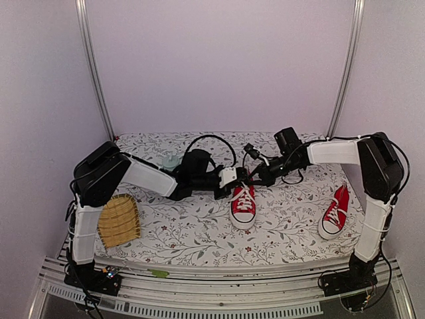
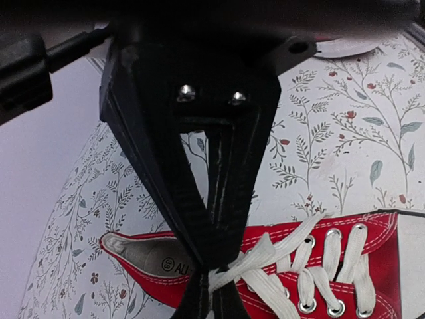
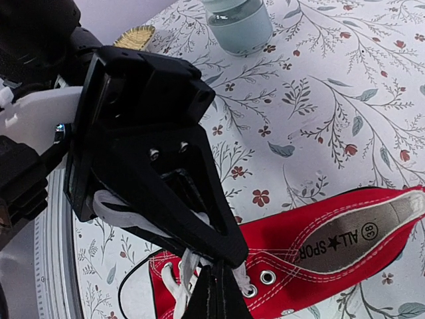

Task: Tie the shoes
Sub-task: Cross the half-tied shoelace with the shoelace loop.

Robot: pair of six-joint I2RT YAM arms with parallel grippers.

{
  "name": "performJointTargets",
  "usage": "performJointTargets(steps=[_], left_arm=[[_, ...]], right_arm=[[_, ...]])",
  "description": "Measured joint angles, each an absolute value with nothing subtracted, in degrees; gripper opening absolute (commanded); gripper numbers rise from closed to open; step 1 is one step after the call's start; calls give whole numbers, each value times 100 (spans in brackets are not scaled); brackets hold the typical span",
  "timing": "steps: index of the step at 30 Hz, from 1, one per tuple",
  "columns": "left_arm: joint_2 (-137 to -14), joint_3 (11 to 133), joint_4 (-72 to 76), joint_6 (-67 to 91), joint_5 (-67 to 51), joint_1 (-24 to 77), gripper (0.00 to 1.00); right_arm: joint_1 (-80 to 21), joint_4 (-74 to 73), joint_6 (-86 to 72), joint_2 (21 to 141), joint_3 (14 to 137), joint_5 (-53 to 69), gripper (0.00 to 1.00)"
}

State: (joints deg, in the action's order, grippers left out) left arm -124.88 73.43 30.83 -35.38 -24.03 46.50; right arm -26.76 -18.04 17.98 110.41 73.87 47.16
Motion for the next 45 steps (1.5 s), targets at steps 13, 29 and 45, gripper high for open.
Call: performJointTargets(steps=[13, 29, 45], left_arm=[[-12490, 7312, 3015, -3535, -2335, 4650, 0], [-12516, 7310, 2936, -3540, -2327, 4650, 0], [-12521, 7310, 3035, -3546, -2261, 4650, 0]], right_arm=[[-2722, -1798, 1852, 11166, 7378, 4600, 1], [-2727, -1507, 1894, 11120, 7074, 4711, 12], [-2775, -1345, 1914, 11010, 6722, 4724, 14]])
